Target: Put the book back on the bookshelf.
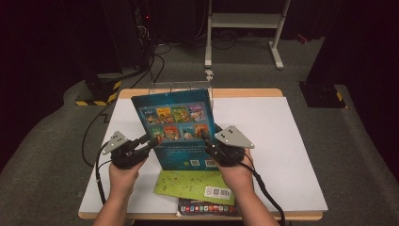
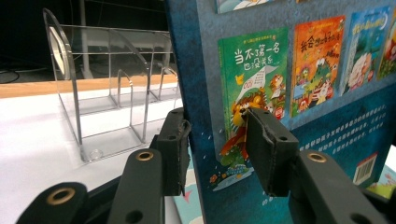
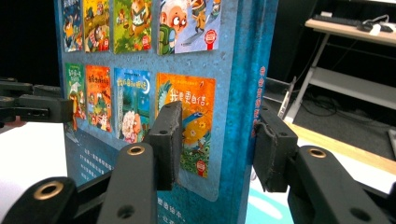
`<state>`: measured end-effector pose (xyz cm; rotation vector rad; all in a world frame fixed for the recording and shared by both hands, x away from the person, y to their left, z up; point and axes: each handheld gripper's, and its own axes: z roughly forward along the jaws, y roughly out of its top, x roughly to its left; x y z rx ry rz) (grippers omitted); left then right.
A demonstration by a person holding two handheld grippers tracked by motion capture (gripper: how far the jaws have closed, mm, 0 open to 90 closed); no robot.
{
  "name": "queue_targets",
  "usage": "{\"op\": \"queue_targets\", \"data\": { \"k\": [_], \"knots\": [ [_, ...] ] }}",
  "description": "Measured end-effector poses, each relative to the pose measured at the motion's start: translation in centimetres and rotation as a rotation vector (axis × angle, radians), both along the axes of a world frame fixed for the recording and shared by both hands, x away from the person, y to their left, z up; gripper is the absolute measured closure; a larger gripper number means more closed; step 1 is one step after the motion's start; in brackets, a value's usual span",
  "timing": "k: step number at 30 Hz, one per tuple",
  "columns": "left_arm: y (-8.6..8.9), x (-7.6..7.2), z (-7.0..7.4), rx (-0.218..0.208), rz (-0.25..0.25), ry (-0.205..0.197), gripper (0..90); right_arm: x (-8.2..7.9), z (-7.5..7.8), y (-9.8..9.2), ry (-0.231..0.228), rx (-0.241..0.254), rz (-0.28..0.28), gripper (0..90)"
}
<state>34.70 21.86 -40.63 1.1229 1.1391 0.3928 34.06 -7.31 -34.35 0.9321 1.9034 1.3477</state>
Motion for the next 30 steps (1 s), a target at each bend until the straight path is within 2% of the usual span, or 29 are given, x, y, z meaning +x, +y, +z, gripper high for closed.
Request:
{"op": "queue_targets", "data": {
  "k": [7, 11, 12, 15, 18, 22, 23, 30],
  "knots": [
    [0.2, 0.1, 0.4, 0.024, 0.028, -0.021, 59.7, 0.1, 0.4, 0.5, -0.025, -0.004, 0.017, 58.3],
    [0.5, 0.0, 0.3, 0.017, 0.024, -0.028, 59.7, 0.1, 0.6, 0.8, -0.025, -0.003, 0.018, 58.5],
    [0.5, 0.0, 0.3, 0.003, 0.032, -0.034, 59.7, 0.1, 0.6, 0.8, -0.023, -0.001, 0.019, 58.4],
    [0.9, -0.2, 0.4, 0.017, 0.037, -0.044, 59.7, 0.1, 0.5, 1.0, -0.025, 0.003, 0.027, 58.5],
    [1.2, -0.1, 0.5, 0.022, 0.042, -0.044, 59.7, 0.1, 0.4, 1.4, -0.026, 0.001, 0.027, 58.4],
    [1.3, 0.1, 0.6, 0.007, 0.05, -0.053, 59.5, 0.3, 0.4, 1.5, -0.02, -0.004, 0.027, 58.4],
    [1.4, 0.1, 0.6, 0.018, 0.048, -0.054, 59.5, 0.3, 0.4, 1.6, -0.017, -0.004, 0.028, 58.4],
    [2.1, 0.5, 0.3, 0.006, 0.057, -0.039, 59.5, 0.8, 0.5, 2.4, -0.02, -0.032, 0.032, 58.3]
  ]
}}
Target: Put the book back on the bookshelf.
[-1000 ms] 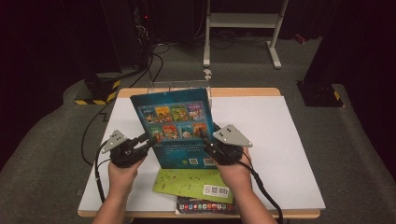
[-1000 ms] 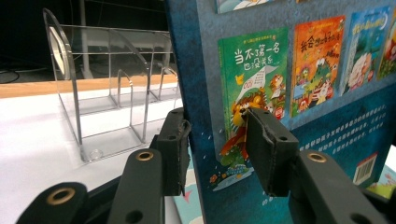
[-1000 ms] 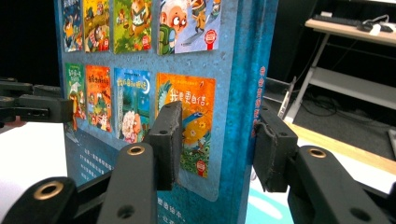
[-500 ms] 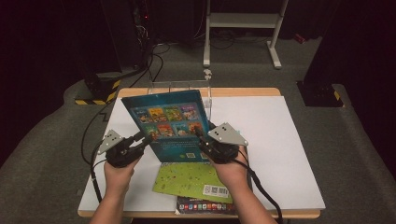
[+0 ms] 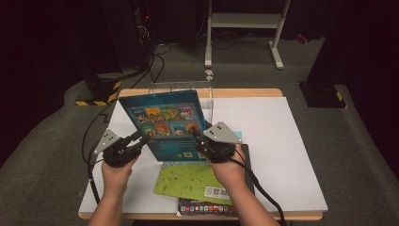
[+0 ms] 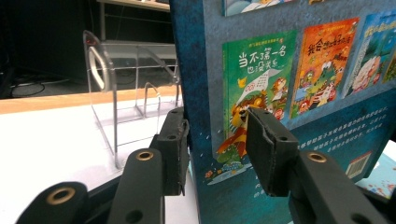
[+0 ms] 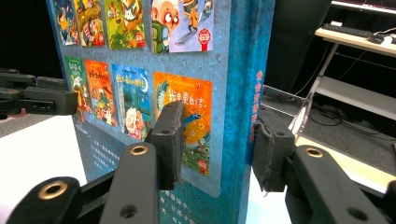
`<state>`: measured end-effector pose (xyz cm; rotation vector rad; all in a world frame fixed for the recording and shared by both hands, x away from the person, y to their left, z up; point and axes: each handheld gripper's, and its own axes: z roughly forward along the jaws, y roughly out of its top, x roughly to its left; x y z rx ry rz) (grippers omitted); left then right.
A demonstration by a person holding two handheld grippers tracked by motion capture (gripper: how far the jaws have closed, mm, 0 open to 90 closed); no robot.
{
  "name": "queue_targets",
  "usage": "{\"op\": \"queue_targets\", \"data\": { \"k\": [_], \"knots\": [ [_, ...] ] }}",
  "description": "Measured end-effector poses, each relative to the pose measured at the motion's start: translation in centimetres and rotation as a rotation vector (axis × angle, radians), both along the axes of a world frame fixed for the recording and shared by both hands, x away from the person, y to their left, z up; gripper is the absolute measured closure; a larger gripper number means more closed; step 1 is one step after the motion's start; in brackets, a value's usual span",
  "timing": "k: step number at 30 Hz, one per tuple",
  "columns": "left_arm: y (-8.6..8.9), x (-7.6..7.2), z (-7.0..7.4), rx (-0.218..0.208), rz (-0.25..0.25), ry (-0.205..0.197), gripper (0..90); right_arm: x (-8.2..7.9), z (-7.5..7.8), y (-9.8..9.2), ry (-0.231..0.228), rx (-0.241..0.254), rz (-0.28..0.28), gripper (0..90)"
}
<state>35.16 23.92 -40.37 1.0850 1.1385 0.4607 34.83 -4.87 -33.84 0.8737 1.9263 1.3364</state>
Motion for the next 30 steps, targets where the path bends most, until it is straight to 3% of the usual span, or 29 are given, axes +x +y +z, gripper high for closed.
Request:
{"op": "queue_targets", "data": {
  "k": [4, 15, 16, 23, 30],
  "knots": [
    [0.7, 0.4, 0.1, 0.017, 0.014, -0.006, 59.4, 0.6, -0.1, 0.6, 0.003, 0.004, 0.008, 58.3],
    [1.8, 4.1, 0.8, 0.046, 0.036, -0.005, 59.0, 4.2, -0.3, 2.0, 0.035, 0.006, -0.001, 58.0],
    [1.8, 4.5, 0.7, 0.03, 0.037, -0.002, 59.0, 4.5, -0.3, 2.1, 0.037, 0.006, -0.005, 57.8],
    [2.5, 5.7, 0.3, 0.018, 0.049, -0.008, 58.9, 6.2, -0.3, 3.1, 0.045, 0.001, -0.006, 57.8],
    [3.3, 6.9, 0.1, 0.032, 0.055, -0.025, 58.8, 7.2, -0.5, 3.8, 0.047, 0.001, -0.006, 57.9]
  ]
}}
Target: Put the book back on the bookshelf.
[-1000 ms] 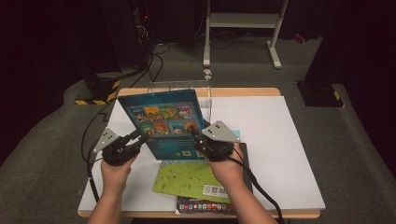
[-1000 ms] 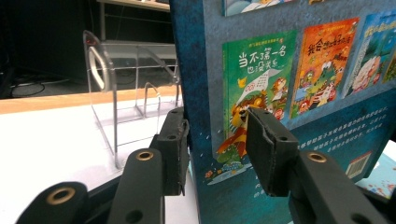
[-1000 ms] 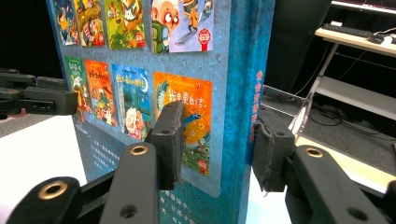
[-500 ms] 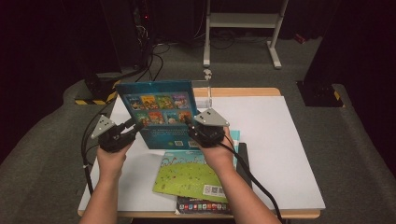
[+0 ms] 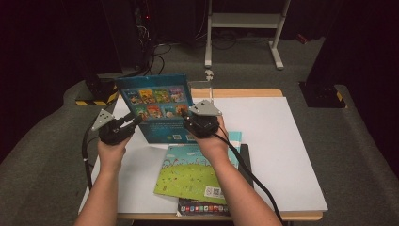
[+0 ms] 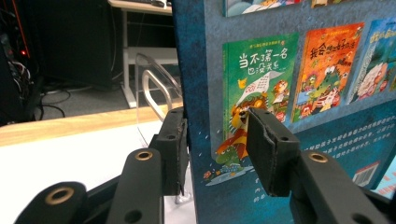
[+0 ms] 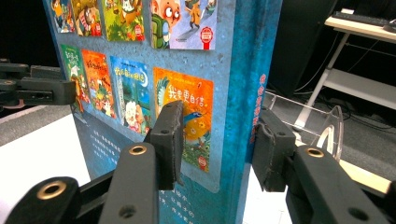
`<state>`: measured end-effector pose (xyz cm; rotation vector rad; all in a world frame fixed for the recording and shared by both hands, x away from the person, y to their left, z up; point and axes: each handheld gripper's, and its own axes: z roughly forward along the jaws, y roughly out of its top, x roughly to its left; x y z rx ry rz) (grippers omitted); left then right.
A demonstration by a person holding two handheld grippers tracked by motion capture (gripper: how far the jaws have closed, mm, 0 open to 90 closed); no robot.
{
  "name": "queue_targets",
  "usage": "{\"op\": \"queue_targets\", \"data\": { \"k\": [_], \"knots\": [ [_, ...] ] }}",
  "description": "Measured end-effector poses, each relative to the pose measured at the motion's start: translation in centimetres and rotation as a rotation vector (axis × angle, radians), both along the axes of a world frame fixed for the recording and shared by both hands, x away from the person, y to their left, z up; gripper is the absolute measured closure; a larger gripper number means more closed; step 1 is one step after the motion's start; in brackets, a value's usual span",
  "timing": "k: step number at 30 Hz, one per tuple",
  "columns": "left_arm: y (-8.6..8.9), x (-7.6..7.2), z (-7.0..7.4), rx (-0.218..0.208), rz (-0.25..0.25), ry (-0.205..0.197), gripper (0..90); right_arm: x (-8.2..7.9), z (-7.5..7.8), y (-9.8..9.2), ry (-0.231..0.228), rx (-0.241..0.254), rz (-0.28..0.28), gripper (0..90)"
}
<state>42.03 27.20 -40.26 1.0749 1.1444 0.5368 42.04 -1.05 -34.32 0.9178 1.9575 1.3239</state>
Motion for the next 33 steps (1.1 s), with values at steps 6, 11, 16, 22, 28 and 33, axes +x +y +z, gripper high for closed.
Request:
{"op": "queue_targets", "data": {
  "k": [6, 11, 16, 22, 28, 33],
  "knots": [
    [0.2, 0.4, -0.4, -0.007, 0.001, 0.017, 58.7, 0.3, -0.1, 0.4, 0.001, -0.001, -0.007, 57.9],
    [0.3, 0.6, -0.5, 0.011, 0.014, 0.017, 58.4, 0.3, -0.4, 0.7, -0.003, -0.006, -0.005, 58.1],
    [0.2, 0.9, -1.2, 0.035, 0.038, 0.047, 57.9, 0.4, -0.7, 0.7, 0.003, -0.013, 0.004, 58.6],
    [0.2, 0.9, -1.3, 0.022, 0.04, 0.038, 57.1, 0.3, -0.9, 1.0, -0.006, -0.01, 0.015, 57.1],
    [0.2, 0.7, -1.4, 0.025, 0.046, 0.028, 55.9, 0.2, -1.0, 0.6, 0.005, -0.001, 0.051, 55.5],
    [0.1, 0.4, -1.3, 0.028, 0.069, 0.016, 54.5, 0.1, -1.0, 0.4, 0.015, 0.018, 0.072, 55.2]
  ]
}}
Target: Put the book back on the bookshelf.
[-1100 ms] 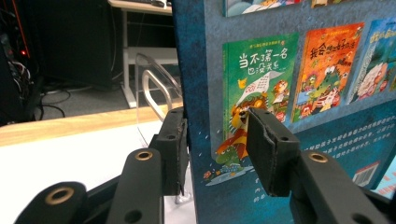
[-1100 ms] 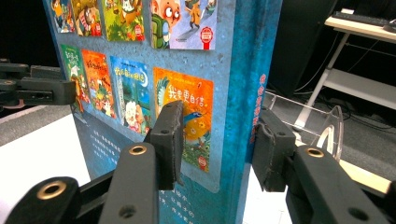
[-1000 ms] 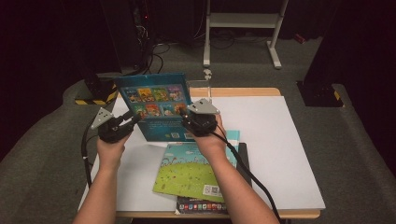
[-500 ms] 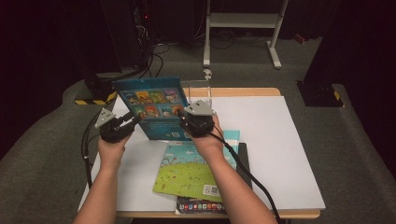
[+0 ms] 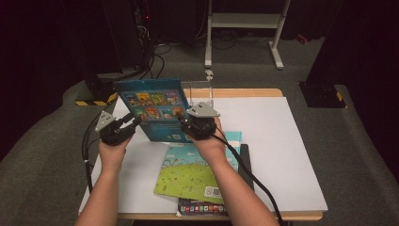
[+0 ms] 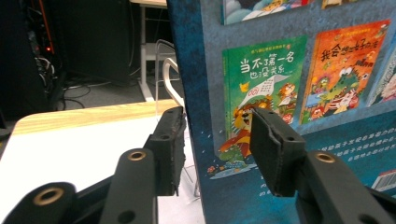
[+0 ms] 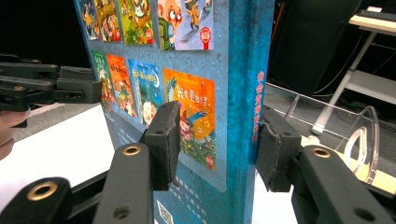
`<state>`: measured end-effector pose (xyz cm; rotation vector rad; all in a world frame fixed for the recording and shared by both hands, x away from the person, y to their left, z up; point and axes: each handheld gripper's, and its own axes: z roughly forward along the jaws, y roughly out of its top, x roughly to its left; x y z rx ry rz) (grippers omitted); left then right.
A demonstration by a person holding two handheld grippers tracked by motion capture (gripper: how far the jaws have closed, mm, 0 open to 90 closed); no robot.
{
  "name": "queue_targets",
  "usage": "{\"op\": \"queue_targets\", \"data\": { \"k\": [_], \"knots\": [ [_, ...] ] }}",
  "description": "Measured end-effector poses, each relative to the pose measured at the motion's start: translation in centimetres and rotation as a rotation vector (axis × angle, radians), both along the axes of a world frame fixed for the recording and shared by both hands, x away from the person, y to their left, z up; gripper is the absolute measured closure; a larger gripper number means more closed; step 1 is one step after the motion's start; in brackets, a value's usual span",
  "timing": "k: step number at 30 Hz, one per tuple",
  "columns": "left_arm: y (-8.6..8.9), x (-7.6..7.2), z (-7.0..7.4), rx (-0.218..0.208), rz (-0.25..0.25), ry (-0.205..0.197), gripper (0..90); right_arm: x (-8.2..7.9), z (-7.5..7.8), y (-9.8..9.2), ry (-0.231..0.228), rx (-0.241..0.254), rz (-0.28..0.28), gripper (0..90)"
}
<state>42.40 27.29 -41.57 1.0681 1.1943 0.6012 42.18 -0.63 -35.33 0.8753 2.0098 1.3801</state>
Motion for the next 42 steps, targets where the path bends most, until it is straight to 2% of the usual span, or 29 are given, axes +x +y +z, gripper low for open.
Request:
{"op": "queue_targets", "data": {
  "k": [2, 7, 10, 14, 17, 22, 23, 27, 30, 31, 32, 34, 36, 37, 38, 42],
  "knots": [
    [0.3, -0.6, -0.2, 0.027, -0.003, 0.001, 53.5, -0.2, 0.0, -0.1, -0.01, -0.01, 0.012, 57.4],
    [0.9, -2.2, -0.5, 0.003, 0.021, 0.0, 52.5, -0.7, -0.1, -0.4, -0.015, -0.004, 0.043, 60.5],
    [0.9, -3.0, -0.8, 0.012, 0.02, 0.0, 51.8, -1.0, -0.1, -0.5, -0.015, 0.003, 0.061, 60.3],
    [0.7, -4.9, -1.5, 0.023, 0.01, 0.011, 51.1, -1.6, -0.3, -0.6, -0.017, 0.008, 0.092, 60.8],
    [0.5, -5.6, -1.3, 0.01, -0.007, 0.024, 50.7, -2.0, -0.3, -0.7, -0.015, 0.009, 0.103, 60.9],
    [-0.1, -7.0, -0.8, 0.015, -0.015, 0.004, 49.7, -2.7, -0.4, -0.7, -0.017, 0.017, 0.119, 63.5],
    [-0.1, -7.0, -0.8, 0.015, -0.015, 0.004, 49.6, -2.7, -0.4, -0.7, -0.017, 0.017, 0.119, 63.5],
    [-0.2, -7.5, -0.8, 0.015, -0.018, 0.006, 48.4, -3.3, -0.5, -0.9, -0.004, 0.05, 0.157, 73.3],
    [-0.1, -7.8, -0.7, 0.02, -0.026, 0.002, 46.7, -3.9, -0.5, -0.8, -0.003, 0.054, 0.186, 79.8],
    [-0.1, -7.8, -0.7, 0.02, -0.026, 0.002, 46.4, -3.9, -0.5, -0.8, -0.003, 0.054, 0.186, 79.8],
    [0.0, -7.8, -0.7, 0.012, -0.026, 0.001, 46.3, -4.2, -0.6, -0.7, 0.014, 0.075, 0.201, 80.5],
    [0.1, -7.9, -0.5, 0.008, -0.034, 0.004, 45.7, -4.5, -0.7, -0.6, 0.018, 0.08, 0.188, 81.5],
    [0.0, -8.1, -0.4, 0.015, -0.039, 0.002, 45.1, -4.5, -0.7, -0.7, 0.031, 0.096, 0.196, 82.1],
    [0.0, -8.1, -0.4, 0.015, -0.039, 0.002, 44.5, -4.5, -0.7, -0.7, 0.031, 0.096, 0.196, 82.1],
    [-0.1, -8.2, -0.1, 0.014, -0.046, -0.001, 43.9, -5.0, -0.8, -0.4, 0.005, 0.074, 0.208, 82.2],
    [-0.7, -8.6, 0.5, -0.012, -0.085, -0.009, 40.4, -5.8, -0.8, 0.1, 0.0, 0.072, 0.193, 82.3]
  ]
}}
